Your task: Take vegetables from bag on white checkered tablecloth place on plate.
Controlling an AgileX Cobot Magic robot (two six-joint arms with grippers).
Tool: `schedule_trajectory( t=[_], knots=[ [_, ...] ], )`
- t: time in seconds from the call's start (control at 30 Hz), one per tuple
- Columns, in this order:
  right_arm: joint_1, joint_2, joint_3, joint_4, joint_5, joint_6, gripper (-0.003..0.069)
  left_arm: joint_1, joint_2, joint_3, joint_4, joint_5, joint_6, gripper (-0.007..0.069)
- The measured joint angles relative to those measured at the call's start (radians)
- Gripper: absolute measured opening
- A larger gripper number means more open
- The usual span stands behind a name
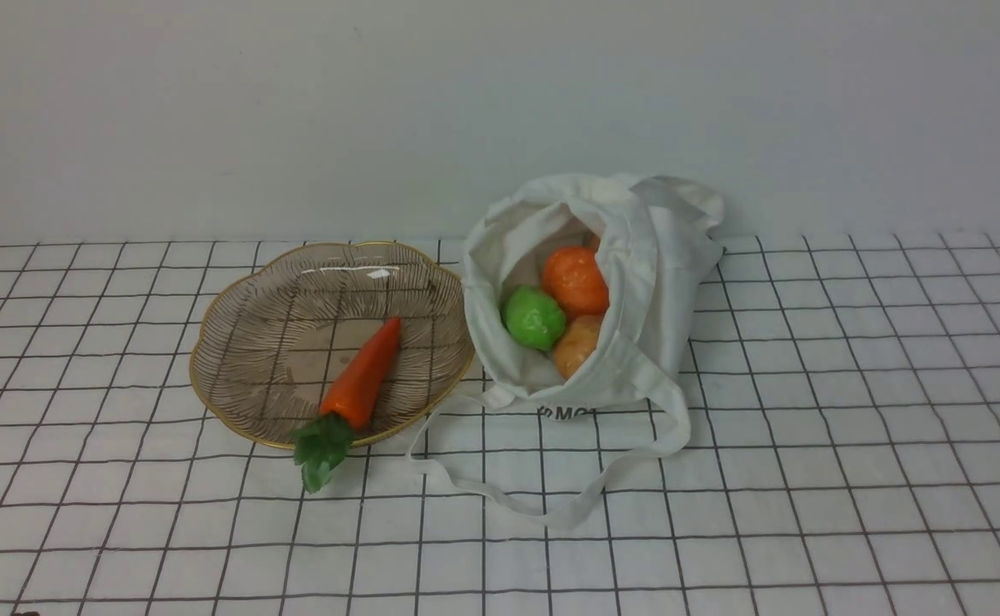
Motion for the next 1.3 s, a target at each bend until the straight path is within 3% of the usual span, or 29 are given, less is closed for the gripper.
schedule_trajectory(
  t=[0.17,0.33,0.57,0.8,1.3],
  knots=[
    [-0.001,0.0,0.008,-0.002,-0.001,0.0,-0.0014,0.0,0.0,0.0,0.0,0.0,0.0,-0.0008],
    [-0.038,-0.017,0.084,-0.092,-0.027,0.051,-0.0014,0.0,0.0,0.0,0.0,0.0,0.0,-0.0008],
    [-0.251,-0.117,0.285,-0.249,-0.032,0.193,-0.0014,0.0,0.0,0.0,0.0,0.0,0.0,-0.0008],
    [-0.373,-0.172,0.377,-0.266,0.011,0.2,-0.0015,0.0,0.0,0.0,0.0,0.0,0.0,-0.0008],
    [-0.416,-0.172,0.376,-0.267,0.027,0.205,-0.0015,0.0,0.0,0.0,0.0,0.0,-0.003,-0.0008]
  ],
)
